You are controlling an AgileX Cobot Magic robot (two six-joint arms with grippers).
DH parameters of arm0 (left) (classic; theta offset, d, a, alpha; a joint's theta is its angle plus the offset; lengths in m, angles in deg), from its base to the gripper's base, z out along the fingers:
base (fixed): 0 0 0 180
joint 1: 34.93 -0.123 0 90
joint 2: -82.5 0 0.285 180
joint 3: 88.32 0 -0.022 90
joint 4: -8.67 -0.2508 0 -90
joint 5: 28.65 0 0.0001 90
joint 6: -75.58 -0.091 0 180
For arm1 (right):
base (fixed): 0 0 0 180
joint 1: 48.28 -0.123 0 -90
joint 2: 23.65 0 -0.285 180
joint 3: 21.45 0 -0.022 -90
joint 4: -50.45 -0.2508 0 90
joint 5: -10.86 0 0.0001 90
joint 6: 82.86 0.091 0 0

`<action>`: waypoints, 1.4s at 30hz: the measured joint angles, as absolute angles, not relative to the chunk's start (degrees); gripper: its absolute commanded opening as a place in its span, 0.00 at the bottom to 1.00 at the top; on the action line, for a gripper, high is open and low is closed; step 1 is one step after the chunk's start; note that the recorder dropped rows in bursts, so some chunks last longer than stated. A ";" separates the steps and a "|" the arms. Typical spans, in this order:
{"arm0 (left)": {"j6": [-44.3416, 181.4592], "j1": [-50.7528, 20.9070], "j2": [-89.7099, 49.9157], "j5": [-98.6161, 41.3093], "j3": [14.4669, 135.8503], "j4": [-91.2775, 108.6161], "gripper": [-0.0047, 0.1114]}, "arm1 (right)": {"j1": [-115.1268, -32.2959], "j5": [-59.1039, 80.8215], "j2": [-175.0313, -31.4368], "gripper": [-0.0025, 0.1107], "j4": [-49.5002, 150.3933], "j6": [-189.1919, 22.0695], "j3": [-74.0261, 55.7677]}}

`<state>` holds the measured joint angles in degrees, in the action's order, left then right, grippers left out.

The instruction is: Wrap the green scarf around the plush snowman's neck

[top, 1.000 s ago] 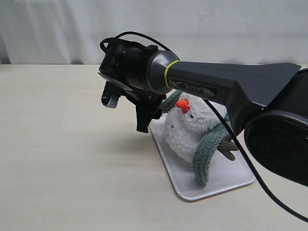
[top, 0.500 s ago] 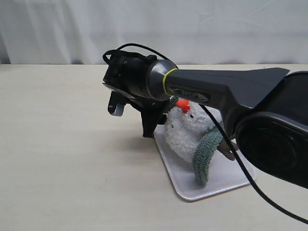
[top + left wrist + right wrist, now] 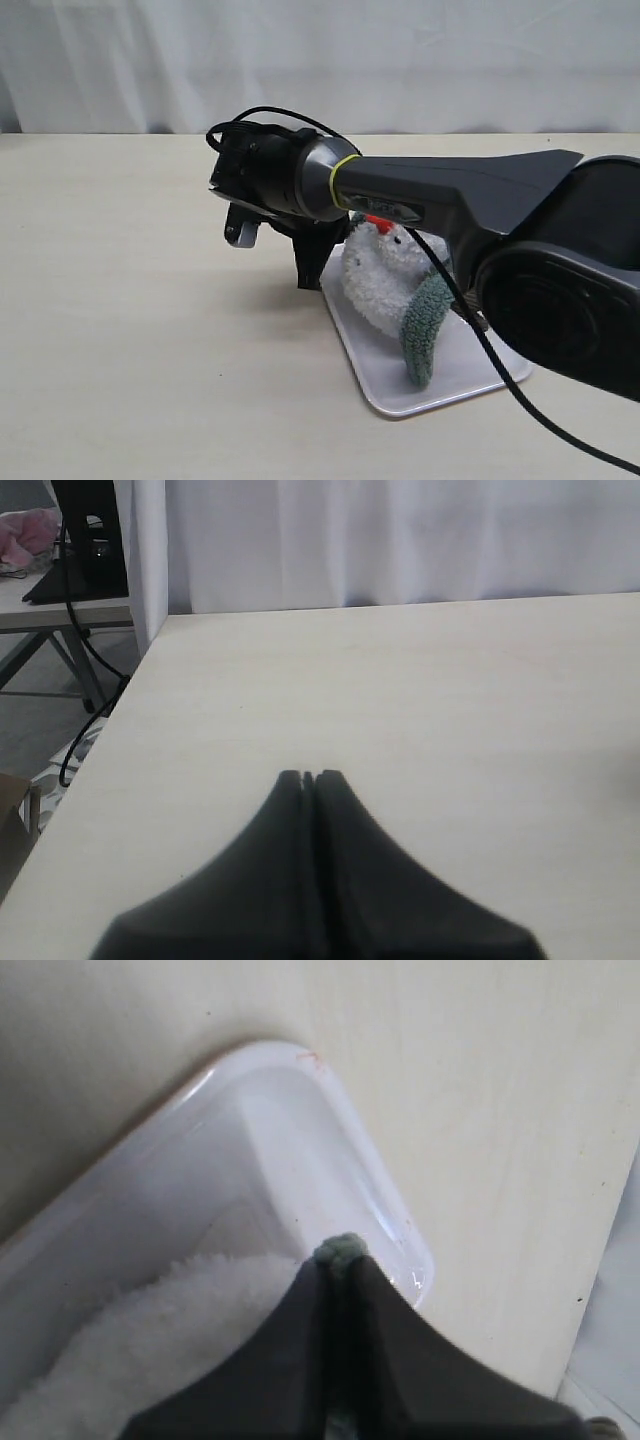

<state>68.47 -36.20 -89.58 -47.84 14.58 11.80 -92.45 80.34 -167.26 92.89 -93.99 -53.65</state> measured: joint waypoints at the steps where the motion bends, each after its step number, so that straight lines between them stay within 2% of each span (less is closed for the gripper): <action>1: 68.47 -36.20 -89.58 -47.84 14.58 11.80 0.04 | -92.87 80.34 -167.26 0.06 92.89 -93.99 -53.65; 12: 68.47 -36.20 -89.58 -47.84 14.58 11.80 0.04 | -95.40 80.34 -164.02 0.06 93.81 -93.99 -53.65; 23: 68.47 -36.20 -89.58 -47.84 14.58 11.80 0.04 | -95.87 80.34 -163.14 0.06 75.17 -99.70 -53.65; 42: 68.47 -36.20 -89.58 -47.84 14.58 11.80 0.04 | -95.13 80.48 -167.02 0.06 74.93 -98.45 -51.26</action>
